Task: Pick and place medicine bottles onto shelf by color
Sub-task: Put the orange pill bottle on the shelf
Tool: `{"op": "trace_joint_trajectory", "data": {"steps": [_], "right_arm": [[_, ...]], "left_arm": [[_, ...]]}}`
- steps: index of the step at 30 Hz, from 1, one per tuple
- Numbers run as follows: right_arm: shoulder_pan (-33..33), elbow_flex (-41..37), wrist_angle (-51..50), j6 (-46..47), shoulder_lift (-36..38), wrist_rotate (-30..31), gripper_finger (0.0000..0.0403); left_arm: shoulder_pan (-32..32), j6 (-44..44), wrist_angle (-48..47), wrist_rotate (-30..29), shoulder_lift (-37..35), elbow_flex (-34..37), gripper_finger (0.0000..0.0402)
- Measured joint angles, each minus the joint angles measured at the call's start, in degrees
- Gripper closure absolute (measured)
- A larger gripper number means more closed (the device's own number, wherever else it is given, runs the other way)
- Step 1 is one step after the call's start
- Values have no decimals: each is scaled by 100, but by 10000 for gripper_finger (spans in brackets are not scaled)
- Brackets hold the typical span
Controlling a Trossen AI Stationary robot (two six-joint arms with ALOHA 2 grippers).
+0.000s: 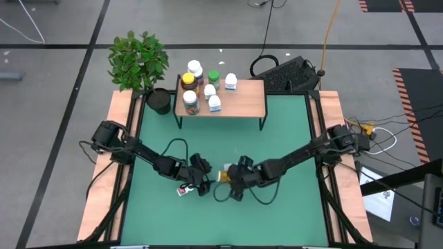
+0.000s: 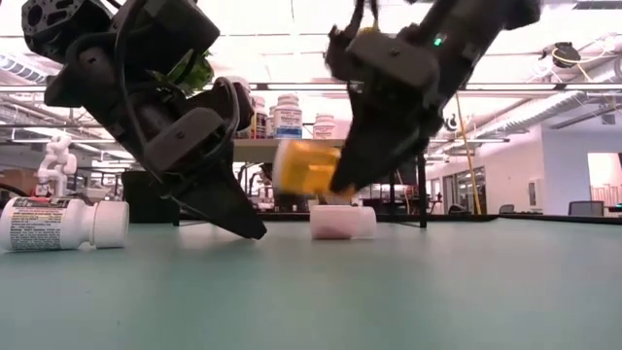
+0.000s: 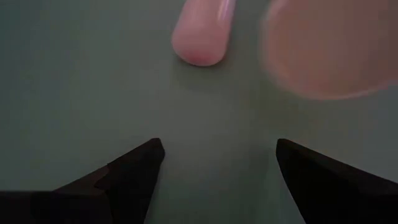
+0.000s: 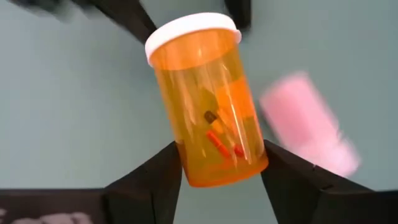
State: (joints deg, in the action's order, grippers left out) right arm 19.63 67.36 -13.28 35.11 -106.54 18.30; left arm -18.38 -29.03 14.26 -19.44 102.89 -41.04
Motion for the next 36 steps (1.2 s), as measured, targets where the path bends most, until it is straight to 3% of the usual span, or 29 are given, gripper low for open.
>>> {"op": "trace_joint_trajectory", "data": {"steps": [6, 10, 13, 16, 19, 22, 27, 33, 36], "right_arm": [[163, -1036, 1391, -911, 670, 903, 213], [155, -2637, 3679, -1609, 1490, 717, 216], [131, -3748, 5609, -2366, 1874, 317, 213], [121, -4344, 6681, -2745, 1908, 260, 209], [146, -4461, 6916, -3003, 1863, 255, 209], [193, -4462, 7027, -3204, 1863, 236, 208], [183, -4460, 7348, -3281, 1864, 249, 207], [174, -4460, 7340, -3010, 1864, 289, 207], [176, -4460, 7336, -2830, 1864, 293, 207]], "left_arm": [[-156, -221, 155, -282, 10, 13, 78], [-522, 9, 850, -818, -110, 18, 78], [-665, 788, 1785, -1326, -98, 21, 78], [-607, 1966, 3055, -1380, -94, 15, 78], [-435, 2636, 3876, -1331, -74, 11, 78], [-269, 3041, 3995, -994, -73, -138, 78], [-185, 3827, 3604, -172, -72, -619, 78], [-207, 4315, 3399, -207, -74, -1044, 78], [-76, 3828, 2449, -263, -74, -1454, 78]]}}
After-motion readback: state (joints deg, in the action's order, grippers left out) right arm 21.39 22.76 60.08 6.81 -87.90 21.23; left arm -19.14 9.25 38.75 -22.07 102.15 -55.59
